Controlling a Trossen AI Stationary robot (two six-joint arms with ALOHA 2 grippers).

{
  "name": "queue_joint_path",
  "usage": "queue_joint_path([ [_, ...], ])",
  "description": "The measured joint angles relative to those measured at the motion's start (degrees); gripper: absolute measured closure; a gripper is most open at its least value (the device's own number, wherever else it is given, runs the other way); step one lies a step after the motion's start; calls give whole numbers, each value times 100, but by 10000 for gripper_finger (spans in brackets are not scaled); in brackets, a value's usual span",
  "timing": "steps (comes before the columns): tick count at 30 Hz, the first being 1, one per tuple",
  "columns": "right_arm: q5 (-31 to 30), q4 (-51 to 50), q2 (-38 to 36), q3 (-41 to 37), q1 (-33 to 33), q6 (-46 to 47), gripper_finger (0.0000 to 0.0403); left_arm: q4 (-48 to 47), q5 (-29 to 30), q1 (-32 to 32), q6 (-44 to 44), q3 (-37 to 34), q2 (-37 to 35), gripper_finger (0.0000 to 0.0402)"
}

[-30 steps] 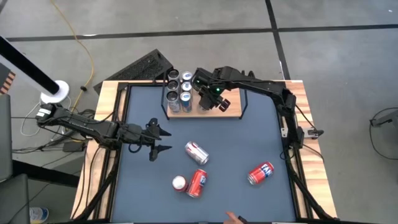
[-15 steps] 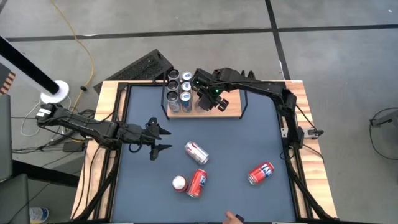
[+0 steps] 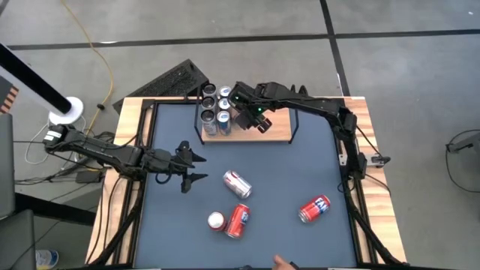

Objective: Place canned beverage on shelf
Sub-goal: Put the right silver soda can aligned with the other silver soda can on the shelf

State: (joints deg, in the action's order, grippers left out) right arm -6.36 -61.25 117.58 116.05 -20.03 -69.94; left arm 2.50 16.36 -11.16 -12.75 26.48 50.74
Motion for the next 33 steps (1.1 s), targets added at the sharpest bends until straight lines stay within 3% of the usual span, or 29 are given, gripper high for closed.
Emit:
queue_joint_path([
  [18, 7, -239, -387, 2, 133, 1282, 153, 173, -92, 1, 5, 0, 0, 127],
  [33, 639, -477, -407, 15, 72, 1938, 153, 275, -157, 0, 2, 0, 0, 127],
])
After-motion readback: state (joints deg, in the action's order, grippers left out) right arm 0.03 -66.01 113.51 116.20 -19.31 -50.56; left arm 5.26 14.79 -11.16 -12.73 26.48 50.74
